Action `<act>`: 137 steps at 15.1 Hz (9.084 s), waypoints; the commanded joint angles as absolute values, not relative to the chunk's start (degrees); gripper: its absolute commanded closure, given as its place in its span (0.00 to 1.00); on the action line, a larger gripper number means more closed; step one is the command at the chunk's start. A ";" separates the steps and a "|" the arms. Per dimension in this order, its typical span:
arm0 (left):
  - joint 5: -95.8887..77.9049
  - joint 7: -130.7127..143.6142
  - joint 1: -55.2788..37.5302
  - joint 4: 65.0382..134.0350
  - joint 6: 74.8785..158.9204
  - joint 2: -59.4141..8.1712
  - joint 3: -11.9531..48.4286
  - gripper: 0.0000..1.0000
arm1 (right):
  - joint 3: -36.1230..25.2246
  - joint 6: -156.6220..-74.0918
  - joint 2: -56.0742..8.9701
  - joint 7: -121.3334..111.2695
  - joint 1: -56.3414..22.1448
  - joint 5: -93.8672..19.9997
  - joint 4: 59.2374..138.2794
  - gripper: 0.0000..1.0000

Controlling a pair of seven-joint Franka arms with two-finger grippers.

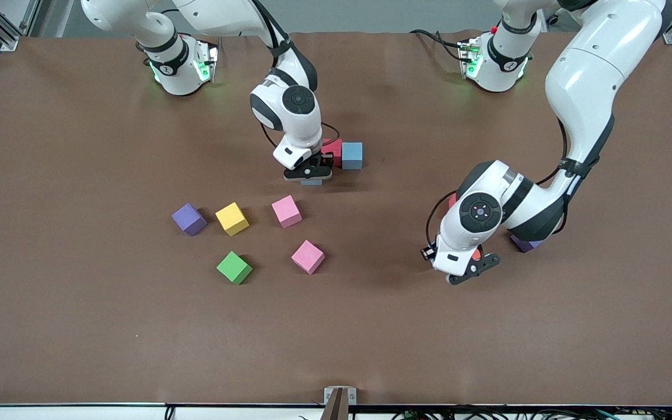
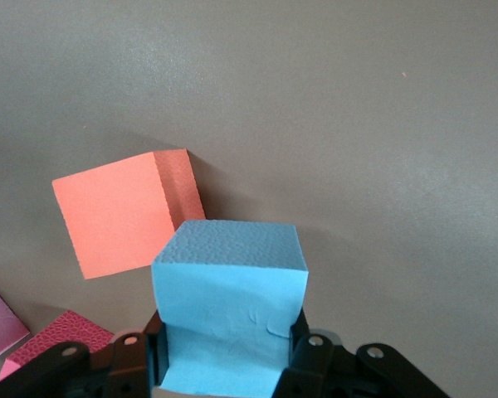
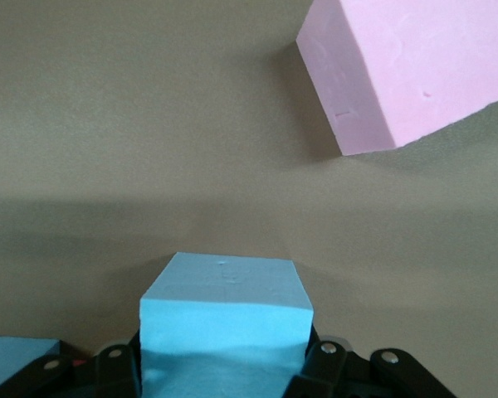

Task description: Arrange 11 blocks into digit 3

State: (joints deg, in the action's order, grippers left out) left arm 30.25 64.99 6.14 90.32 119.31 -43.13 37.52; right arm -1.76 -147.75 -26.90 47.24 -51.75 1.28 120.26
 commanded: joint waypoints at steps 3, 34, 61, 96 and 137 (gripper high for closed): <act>30.41 64.16 6.33 90.62 118.65 -42.45 37.79 0.61 | -2.20 -147.83 -27.69 46.14 -52.56 1.85 119.62 1.00; 30.50 63.90 6.42 90.62 118.57 -42.54 37.79 0.61 | -2.29 -146.34 -27.77 43.15 -52.65 1.85 119.62 1.00; 30.41 63.81 6.50 90.62 118.56 -42.36 37.71 0.61 | -2.20 -136.06 -22.69 43.07 -48.88 0.97 115.40 0.00; 30.50 63.46 6.50 90.62 118.56 -42.54 37.71 0.61 | -6.15 -130.61 -31.91 92.10 -38.58 -10.55 102.92 0.00; 30.32 63.81 7.29 89.91 118.39 -42.45 37.97 0.60 | -6.06 -138.96 -30.94 42.80 -49.13 -1.41 107.84 0.80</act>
